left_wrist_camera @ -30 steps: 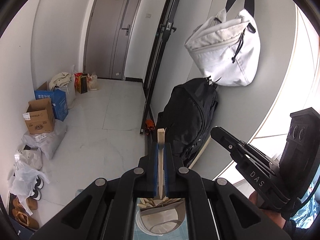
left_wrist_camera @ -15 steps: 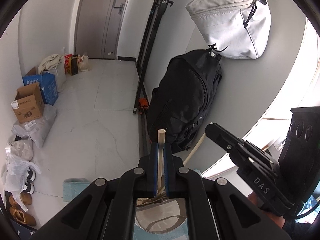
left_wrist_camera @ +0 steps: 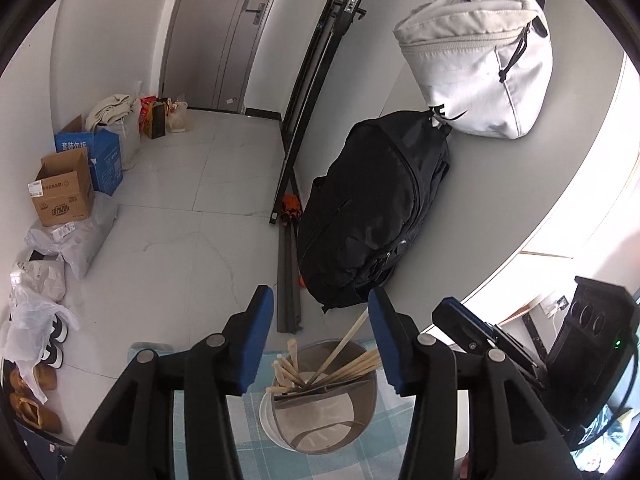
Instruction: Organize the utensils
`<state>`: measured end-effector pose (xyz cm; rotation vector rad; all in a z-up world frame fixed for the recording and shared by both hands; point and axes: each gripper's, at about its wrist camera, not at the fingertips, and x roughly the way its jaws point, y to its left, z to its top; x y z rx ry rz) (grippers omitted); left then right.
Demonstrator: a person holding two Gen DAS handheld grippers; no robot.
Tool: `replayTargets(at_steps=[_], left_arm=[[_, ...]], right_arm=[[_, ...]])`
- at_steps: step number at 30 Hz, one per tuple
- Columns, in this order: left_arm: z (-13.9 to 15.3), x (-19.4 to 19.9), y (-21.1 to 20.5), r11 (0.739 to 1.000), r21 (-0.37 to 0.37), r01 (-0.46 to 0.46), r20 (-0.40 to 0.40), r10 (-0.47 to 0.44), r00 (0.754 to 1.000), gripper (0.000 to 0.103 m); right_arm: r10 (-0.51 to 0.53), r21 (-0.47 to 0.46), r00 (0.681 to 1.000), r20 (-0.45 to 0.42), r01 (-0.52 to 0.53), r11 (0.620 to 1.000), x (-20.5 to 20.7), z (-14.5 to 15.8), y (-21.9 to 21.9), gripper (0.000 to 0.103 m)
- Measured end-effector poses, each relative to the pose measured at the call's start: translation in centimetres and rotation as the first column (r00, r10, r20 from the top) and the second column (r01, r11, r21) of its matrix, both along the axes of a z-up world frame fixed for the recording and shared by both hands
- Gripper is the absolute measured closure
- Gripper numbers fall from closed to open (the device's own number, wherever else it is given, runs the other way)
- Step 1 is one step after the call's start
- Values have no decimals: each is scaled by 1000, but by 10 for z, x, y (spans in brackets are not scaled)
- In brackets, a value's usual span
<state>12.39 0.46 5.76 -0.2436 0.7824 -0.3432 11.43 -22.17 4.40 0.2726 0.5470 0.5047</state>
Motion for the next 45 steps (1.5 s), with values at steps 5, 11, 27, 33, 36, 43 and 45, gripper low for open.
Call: replayTargets(at_steps=[5,11,27,33,36,43,45], left_arm=[[2,-5,-1,999,30,-38,6,38,999,56],[10,-24,-5,994,75,-79,43,76,996,48],[27,-85,-6,976,138,-169,179,143,973,26],[21,-107,-4,964,162,-212,251,168,953,23],[15,-115,0,957,151,-248,285,198,938,9],[-8,-129,3,949,152,-277,318,218,923,9],[-17,-132,5,950,146,-276,315,220,923,9]], right_arm=[[-13,8,1000,2,13,1000,-14,1,-5,66],[-14,3,999,33,14,1000,-36,10,-6,42],[-18,-32,987,161,23,999,-105,38,-7,9],[-25,-23,979,201,30,999,-130,35,-11,0],[-30,-19,977,210,35,999,-140,29,-14,0],[-25,-47,972,232,36,998,-154,9,-14,0],[-28,-52,971,236,41,998,-158,0,-15,0]])
